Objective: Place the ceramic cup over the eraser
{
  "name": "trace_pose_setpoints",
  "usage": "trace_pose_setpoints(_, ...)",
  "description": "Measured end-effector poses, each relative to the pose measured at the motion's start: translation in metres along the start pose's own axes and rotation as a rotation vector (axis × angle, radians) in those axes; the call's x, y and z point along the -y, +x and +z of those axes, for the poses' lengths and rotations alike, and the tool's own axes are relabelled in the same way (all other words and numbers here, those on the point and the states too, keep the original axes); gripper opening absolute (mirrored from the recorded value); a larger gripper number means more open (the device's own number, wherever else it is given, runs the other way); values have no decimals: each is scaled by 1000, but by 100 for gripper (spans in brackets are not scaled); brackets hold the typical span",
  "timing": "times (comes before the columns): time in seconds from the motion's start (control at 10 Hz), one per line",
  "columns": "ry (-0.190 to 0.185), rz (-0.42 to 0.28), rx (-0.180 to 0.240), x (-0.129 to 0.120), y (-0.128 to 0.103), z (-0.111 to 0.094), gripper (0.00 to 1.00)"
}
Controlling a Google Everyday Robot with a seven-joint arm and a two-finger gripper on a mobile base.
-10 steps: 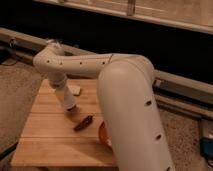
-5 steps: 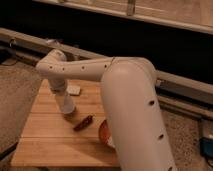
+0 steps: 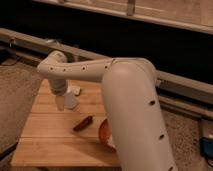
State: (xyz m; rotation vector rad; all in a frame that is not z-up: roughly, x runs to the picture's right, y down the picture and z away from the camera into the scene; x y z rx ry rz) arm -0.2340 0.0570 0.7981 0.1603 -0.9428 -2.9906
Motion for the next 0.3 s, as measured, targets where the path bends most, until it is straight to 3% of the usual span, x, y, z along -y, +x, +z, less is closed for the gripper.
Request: trace_pose_setpoints(0.3, 1, -1, 0, 0, 1, 0, 80)
